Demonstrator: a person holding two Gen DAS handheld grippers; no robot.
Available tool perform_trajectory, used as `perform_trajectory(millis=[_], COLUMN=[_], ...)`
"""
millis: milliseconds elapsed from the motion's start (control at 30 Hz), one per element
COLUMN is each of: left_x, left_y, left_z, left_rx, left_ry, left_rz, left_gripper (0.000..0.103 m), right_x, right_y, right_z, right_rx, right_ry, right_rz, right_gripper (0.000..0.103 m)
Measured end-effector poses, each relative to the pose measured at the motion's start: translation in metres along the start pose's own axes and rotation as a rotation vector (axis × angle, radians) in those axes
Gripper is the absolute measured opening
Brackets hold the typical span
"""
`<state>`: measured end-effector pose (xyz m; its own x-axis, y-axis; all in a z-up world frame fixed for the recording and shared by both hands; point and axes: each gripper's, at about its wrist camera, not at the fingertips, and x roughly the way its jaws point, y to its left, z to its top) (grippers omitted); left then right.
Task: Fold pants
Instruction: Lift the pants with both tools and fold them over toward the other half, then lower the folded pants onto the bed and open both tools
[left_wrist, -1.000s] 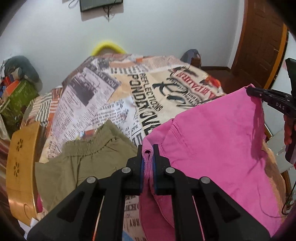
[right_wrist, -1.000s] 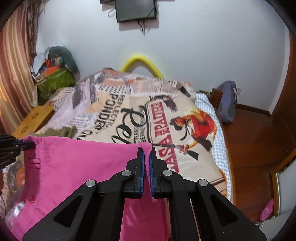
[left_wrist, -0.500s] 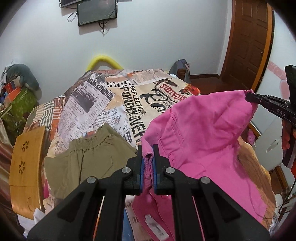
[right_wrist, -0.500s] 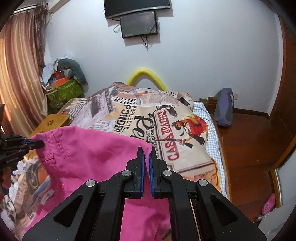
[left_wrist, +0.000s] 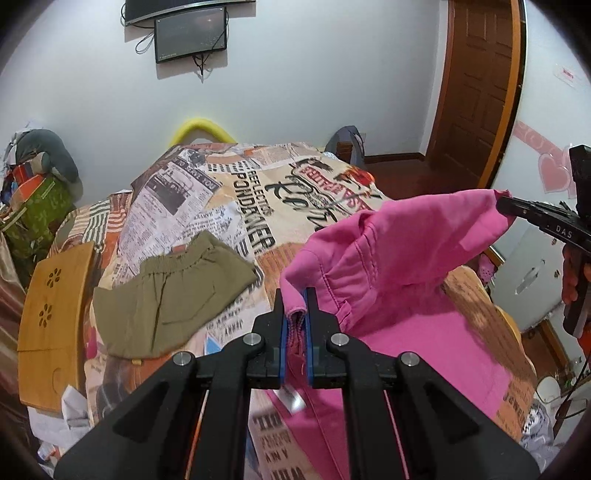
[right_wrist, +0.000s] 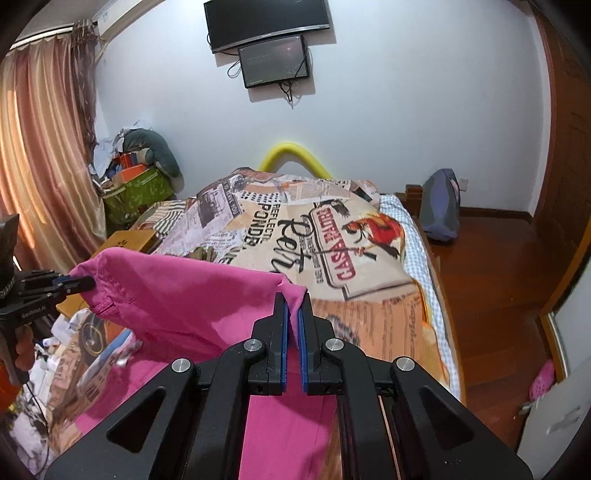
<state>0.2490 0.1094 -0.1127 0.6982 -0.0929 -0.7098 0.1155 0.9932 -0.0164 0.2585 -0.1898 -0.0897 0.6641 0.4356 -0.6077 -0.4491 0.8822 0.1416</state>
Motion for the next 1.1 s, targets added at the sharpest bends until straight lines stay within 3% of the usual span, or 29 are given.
perform_trajectory(millis=[533, 1000, 1100], left_x=[-0.002, -0.009, -0.015], left_y=[-0.03, -0.039, -0.04], left_z=[-0.096, -0.14, -0.145], left_rx=[0.045, -0.007, -0.008], left_ry=[0.118, 0.177, 0.184], left_rz=[-0.026, -0.042, -0.032], left_gripper=[0.007, 0.009, 0.016], right_x=[-0.016, -0.023, -0.028], right_y=[0.005, 0.002, 0.004], right_z=[-0.096, -0.154, -0.158], right_rx=[0.007, 0.1, 0.08], right_ry=[0.133, 0.233, 0.252], right_rz=[-0.001, 0.034, 0.016], right_gripper=[0.004, 0.006, 0.008])
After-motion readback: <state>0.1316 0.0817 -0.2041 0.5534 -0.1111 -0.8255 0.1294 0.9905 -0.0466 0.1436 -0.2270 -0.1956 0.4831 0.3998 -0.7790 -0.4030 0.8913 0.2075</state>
